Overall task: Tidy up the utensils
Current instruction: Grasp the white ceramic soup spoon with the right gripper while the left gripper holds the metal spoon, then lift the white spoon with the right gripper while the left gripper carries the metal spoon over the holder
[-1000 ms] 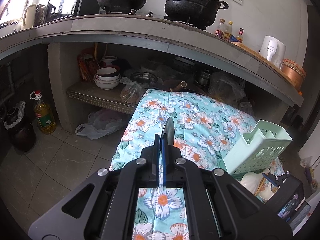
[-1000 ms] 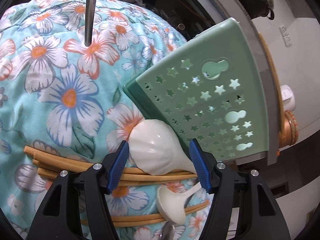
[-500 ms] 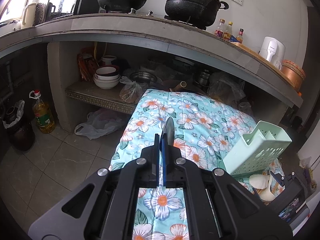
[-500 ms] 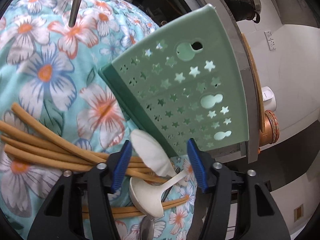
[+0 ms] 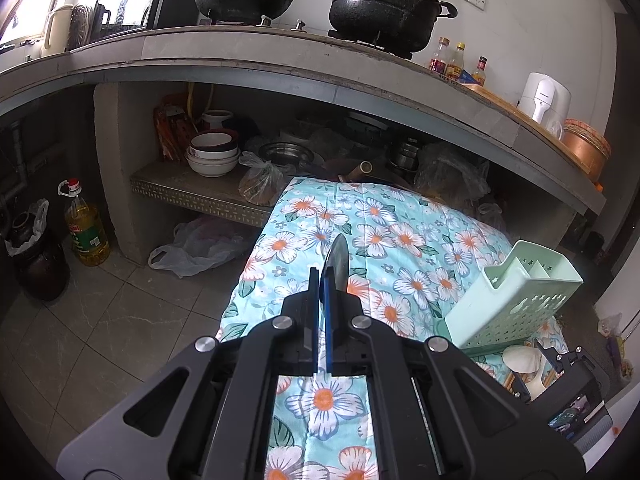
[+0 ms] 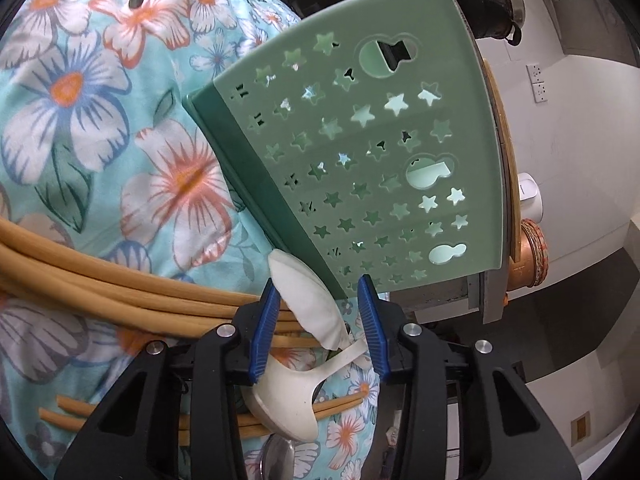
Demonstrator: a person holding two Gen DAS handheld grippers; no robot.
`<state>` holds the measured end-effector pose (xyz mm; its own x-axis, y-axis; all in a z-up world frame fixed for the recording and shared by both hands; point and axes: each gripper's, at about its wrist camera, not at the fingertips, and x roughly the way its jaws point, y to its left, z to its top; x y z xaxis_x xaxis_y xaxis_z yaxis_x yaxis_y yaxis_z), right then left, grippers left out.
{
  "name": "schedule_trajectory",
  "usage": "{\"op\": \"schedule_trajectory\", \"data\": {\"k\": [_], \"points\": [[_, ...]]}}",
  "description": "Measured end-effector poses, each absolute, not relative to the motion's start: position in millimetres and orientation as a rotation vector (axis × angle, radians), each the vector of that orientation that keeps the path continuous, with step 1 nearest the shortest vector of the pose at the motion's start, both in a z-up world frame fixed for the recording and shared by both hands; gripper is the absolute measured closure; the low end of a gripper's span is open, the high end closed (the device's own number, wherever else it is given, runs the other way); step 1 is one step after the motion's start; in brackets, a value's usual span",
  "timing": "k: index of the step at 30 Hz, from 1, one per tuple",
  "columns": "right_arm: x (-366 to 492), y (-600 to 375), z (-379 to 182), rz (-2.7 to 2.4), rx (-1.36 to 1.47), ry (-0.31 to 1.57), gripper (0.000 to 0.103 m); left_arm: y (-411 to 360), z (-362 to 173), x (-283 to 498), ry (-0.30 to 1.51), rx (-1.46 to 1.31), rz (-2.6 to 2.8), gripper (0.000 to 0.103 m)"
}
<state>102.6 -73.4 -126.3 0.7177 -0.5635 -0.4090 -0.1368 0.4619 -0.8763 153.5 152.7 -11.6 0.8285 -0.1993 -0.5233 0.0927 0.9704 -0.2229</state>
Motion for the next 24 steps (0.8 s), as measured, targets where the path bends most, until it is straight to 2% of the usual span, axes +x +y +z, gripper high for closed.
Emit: {"op": "schedule_trajectory", "data": {"k": [4,5,6,8,15,24], "points": [[106,-81,-125,-0.295,-1.069,0.757,0.065,153,-12,154,0.576,-0.193,-0.156,0.102],[107,-82,-125,-0.289,-1.065,0.76,0.073,152,-12,154,0.576,-0.192,-0.155,0.102],[110,-85,-125,-0.282,-1.057,0.769,0.086,153,-12,154,0.575,-0.193,-0.155,0.102],[110,-91,-120,-0.29,-1.048,0.74,0.09,153,-11,153,0.572,-0.19,-0.152,0.102],[104,-112,-66,-0.284,-0.886,0.626,0.096,148,9,144,0.502,-0.174,-0.15,0.102],[99,-173,17,-0.19,-0.492,0.618,0.1,127,74,128,0.311,-0.169,-0.257,0.102]]}}
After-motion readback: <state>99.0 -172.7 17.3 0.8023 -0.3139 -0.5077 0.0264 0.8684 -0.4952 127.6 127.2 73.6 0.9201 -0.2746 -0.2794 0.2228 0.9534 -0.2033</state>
